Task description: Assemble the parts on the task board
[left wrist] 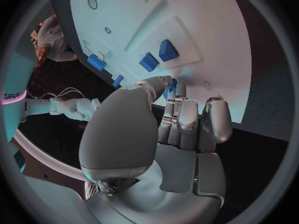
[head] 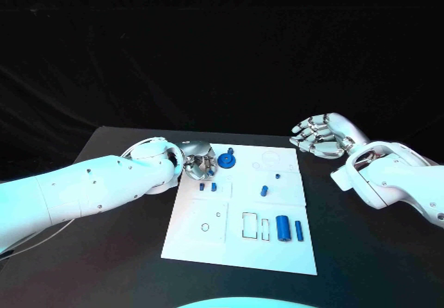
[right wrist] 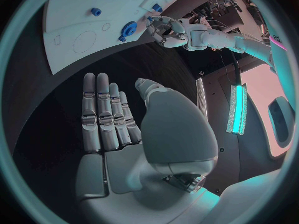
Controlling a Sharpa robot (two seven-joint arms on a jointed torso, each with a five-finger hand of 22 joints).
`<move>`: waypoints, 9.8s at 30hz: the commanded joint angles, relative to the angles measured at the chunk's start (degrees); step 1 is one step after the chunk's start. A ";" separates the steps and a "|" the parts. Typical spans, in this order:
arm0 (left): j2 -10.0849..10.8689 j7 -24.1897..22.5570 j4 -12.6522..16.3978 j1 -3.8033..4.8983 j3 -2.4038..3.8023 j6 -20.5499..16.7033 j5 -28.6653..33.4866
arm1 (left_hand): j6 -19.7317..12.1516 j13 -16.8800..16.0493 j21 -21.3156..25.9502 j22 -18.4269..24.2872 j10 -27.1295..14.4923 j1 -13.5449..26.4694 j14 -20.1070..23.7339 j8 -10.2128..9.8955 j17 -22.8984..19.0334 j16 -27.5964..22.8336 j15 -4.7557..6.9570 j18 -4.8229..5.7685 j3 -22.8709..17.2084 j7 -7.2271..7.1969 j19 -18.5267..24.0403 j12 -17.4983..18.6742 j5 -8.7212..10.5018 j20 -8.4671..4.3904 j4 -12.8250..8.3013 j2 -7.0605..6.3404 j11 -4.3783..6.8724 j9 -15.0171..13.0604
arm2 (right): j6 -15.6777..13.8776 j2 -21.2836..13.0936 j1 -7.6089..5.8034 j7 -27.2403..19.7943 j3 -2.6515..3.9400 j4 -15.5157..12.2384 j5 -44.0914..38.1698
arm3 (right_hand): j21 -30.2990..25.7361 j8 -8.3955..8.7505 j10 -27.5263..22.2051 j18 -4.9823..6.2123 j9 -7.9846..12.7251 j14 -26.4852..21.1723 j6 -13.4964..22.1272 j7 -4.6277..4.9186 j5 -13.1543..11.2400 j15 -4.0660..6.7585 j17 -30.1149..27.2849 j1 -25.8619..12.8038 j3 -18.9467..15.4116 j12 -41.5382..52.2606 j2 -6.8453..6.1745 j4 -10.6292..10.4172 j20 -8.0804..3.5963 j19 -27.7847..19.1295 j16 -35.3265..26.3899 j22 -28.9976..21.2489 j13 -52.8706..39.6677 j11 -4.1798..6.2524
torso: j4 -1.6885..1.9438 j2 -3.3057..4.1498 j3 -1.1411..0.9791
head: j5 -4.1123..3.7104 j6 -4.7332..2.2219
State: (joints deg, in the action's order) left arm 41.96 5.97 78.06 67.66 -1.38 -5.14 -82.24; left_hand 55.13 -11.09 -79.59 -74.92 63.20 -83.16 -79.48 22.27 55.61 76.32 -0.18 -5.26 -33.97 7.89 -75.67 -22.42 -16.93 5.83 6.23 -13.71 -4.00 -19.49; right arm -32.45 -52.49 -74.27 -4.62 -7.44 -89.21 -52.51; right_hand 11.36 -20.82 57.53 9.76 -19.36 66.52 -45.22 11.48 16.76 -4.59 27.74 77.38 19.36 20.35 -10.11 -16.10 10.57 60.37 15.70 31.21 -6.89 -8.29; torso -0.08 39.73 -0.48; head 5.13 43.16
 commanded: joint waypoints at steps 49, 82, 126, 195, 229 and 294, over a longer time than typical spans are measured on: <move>-0.16 0.30 0.16 -0.06 -0.04 0.59 1.09 | -2.83 0.13 0.58 0.26 -0.62 2.21 0.06 -2.91 -0.68 0.21 -0.62 0.84 1.13 0.85 0.26 2.62 0.55 0.57 0.38 -1.32 -0.90 0.72 | 0.39 -0.03 0.03 -0.35 0.01 -0.05 -0.39 | -0.34 0.29 0.35 0.60 0.12 0.46 -0.46 0.76 0.19 -0.10 -0.16 0.03 0.21 -0.31 0.08 -0.15 0.12 0.33 -0.38 -0.24 0.24 0.06 | -0.01 -0.01 -0.01 | -0.22 0.26; -0.16 0.24 0.19 -0.06 -0.04 1.07 1.22 | -3.38 -0.62 0.27 -0.24 0.15 2.76 -0.22 -3.83 -0.21 0.71 -0.25 0.96 1.71 0.54 -0.28 2.05 0.51 0.44 0.55 -1.82 -0.38 0.98 | 0.38 0.10 0.03 -0.40 0.01 0.14 -0.39 | -0.43 0.34 0.36 0.60 0.16 0.45 -0.48 0.78 0.17 -0.12 -0.22 0.01 0.19 -0.38 0.06 -0.14 0.14 0.33 -0.52 -0.36 0.35 0.05 | 0.00 0.00 0.01 | -0.27 0.37; 1.54 -1.57 1.16 -0.05 0.10 0.36 4.24 | -7.07 -1.94 1.34 0.91 -0.94 4.93 0.28 -7.28 -1.45 0.70 -0.03 0.68 5.04 0.23 0.69 2.05 0.51 0.14 1.81 -2.88 -0.19 2.03 | 1.08 0.13 0.04 -0.10 0.01 0.62 -0.70 | -0.70 0.48 0.38 0.59 0.27 0.37 -0.56 0.79 -0.03 -0.18 -0.42 0.19 0.18 -0.57 -0.10 0.04 0.20 0.29 -0.98 -0.72 0.68 0.01 | -0.03 0.00 0.03 | -0.45 0.37; 14.31 -27.94 12.41 1.69 0.69 -4.47 79.59 | -2.64 -3.38 22.66 23.80 -1.57 0.08 13.85 -6.46 -26.13 -15.18 -1.06 -4.67 4.41 1.73 19.97 -0.27 0.08 1.06 1.98 0.85 -1.32 1.19 | 21.17 9.76 4.80 15.00 -0.45 5.87 -46.86 | 71.60 3.66 11.48 -8.08 0.15 20.40 -11.67 -3.02 -6.46 4.68 44.08 2.60 12.93 -11.73 -2.43 9.02 -4.63 26.07 59.45 54.74 1.02 3.83 | 0.07 -0.01 0.06 | -4.47 0.37; 14.37 -26.49 12.24 1.69 0.69 -4.95 79.56 | -3.26 -3.55 23.29 24.41 -2.34 -0.43 13.89 -6.85 -26.28 -15.37 -1.20 -4.75 4.24 2.08 20.17 -0.57 -0.03 1.05 1.40 1.04 -1.60 1.31 | 12.26 8.76 5.47 19.49 -0.46 2.91 -53.94 | 74.95 2.40 13.66 -8.83 -1.42 20.29 -13.71 -3.66 -5.95 5.36 44.12 3.42 15.96 -11.92 -0.07 12.77 -5.28 27.58 60.71 56.87 -0.45 4.62 | -0.04 -0.05 0.06 | -4.71 0.31; 9.56 -26.60 10.89 1.68 0.67 -4.97 79.55 | -3.62 -3.66 23.46 24.49 -2.84 -0.21 14.01 -7.09 -26.37 -15.49 -1.39 -4.71 4.31 2.28 20.14 -0.79 -0.02 1.16 1.35 1.06 -1.81 1.37 | 10.79 17.96 12.43 15.08 -0.72 -4.83 -47.86 | 75.33 2.35 13.80 -8.92 -1.85 20.29 -13.67 -3.72 -7.36 5.32 44.11 1.82 15.78 -12.39 -0.39 12.95 -5.25 27.76 61.09 57.13 -0.84 4.59 | 0.11 -0.05 0.11 | 3.33 2.76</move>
State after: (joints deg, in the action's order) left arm 51.66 -20.15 88.90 69.29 -0.74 -10.24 -2.97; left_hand 51.91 -14.65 -56.25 -50.37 60.82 -83.25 -65.82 15.42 29.32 61.23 -1.56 -9.72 -29.73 10.01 -55.90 -23.02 -16.64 6.96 7.98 -12.97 -5.74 -18.17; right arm -23.34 -34.70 -61.97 11.04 -8.14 -94.17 -100.07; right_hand 86.36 -18.32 71.25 1.69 -21.10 84.02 -58.48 7.83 9.61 0.43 71.88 79.60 35.24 8.14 -10.43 -3.38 5.64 83.91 76.60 74.91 -7.69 -3.82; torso -0.01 39.68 -0.36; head 8.33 45.84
